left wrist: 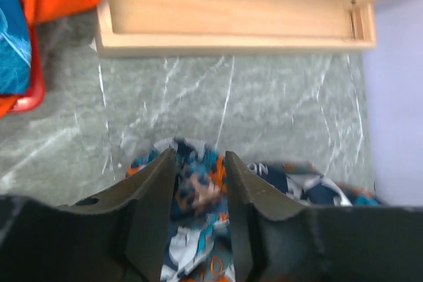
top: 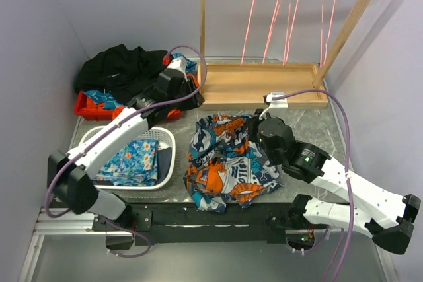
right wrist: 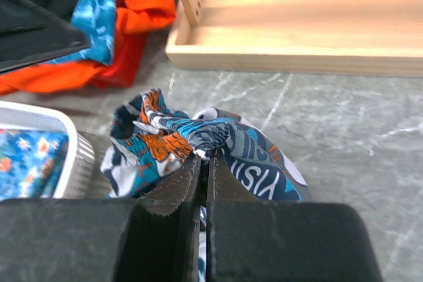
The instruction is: Place the shorts on the hanger
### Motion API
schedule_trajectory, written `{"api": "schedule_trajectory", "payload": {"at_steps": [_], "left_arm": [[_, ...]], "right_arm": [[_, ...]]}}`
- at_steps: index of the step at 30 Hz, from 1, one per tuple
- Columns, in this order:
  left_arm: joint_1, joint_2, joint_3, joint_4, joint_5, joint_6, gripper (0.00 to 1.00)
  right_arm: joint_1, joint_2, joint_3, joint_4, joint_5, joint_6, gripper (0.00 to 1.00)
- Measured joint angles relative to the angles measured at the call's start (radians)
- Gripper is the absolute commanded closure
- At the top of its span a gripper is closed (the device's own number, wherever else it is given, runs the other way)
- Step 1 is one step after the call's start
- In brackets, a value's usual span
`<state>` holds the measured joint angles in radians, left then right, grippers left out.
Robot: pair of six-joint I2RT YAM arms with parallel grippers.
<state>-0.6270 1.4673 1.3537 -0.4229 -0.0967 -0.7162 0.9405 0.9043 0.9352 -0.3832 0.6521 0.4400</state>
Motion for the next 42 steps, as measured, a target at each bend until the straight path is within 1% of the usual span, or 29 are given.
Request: {"api": "schedule_trajectory", "payload": {"at_steps": [5,8,11,15,19,28,30,31,32,34,35,36,39,42], "left_arm": [[0.000,-0.115,-0.130,-0.019,0.031,0.022,0.59],[0.000,-0.127,-0.143,-0.040,0.029,0.023,0.57],[0.000,-0.106,-0.143,-0.044,0.029,0.024,0.52],[0.000,-0.042,-0.140,-0.053,0.029,0.025,0.53],[0.000,0.035,-0.140,-0.055,0.030,0.024,0.51],[-0.014,0.129,-0.122,-0.037,0.062,0.024,0.51],[-0.028,0.150,-0.116,-0.031,0.067,0.024,0.55],[-0.035,0.158,-0.116,-0.029,0.069,0.022,0.59],[-0.042,0.166,-0.116,-0.029,0.072,0.019,0.69],[-0.052,0.171,-0.124,-0.022,0.074,0.010,0.82],[-0.057,0.172,-0.126,-0.023,0.077,0.009,0.93],[-0.059,0.172,-0.126,-0.023,0.077,0.004,0.99],[-0.061,0.171,-0.107,-0.045,0.057,0.002,0.99],[-0.057,0.161,-0.029,-0.110,-0.013,0.006,0.99]], "right_arm": [[0.000,-0.004,0.021,-0.048,-0.001,-0.019,1.00],[0.000,-0.021,0.034,-0.056,-0.006,-0.023,1.00],[0.000,-0.044,0.036,-0.060,-0.011,-0.022,1.00],[0.000,-0.052,0.040,-0.067,-0.017,-0.019,1.00],[0.000,-0.053,0.041,-0.077,-0.022,-0.015,1.00],[0.000,-0.060,0.041,-0.092,-0.023,-0.002,1.00],[0.000,-0.062,0.041,-0.104,-0.015,0.002,1.00],[0.000,-0.063,0.041,-0.110,-0.011,0.006,1.00],[0.000,-0.064,0.041,-0.119,-0.003,0.009,1.00],[0.000,-0.066,0.041,-0.127,0.012,0.015,1.00],[0.000,-0.067,0.041,-0.134,0.018,0.017,1.00],[0.000,-0.068,0.041,-0.139,0.022,0.019,1.00],[0.000,-0.068,0.051,-0.166,0.037,0.027,1.00],[-0.005,-0.071,0.082,-0.203,0.045,0.032,1.00]]}}
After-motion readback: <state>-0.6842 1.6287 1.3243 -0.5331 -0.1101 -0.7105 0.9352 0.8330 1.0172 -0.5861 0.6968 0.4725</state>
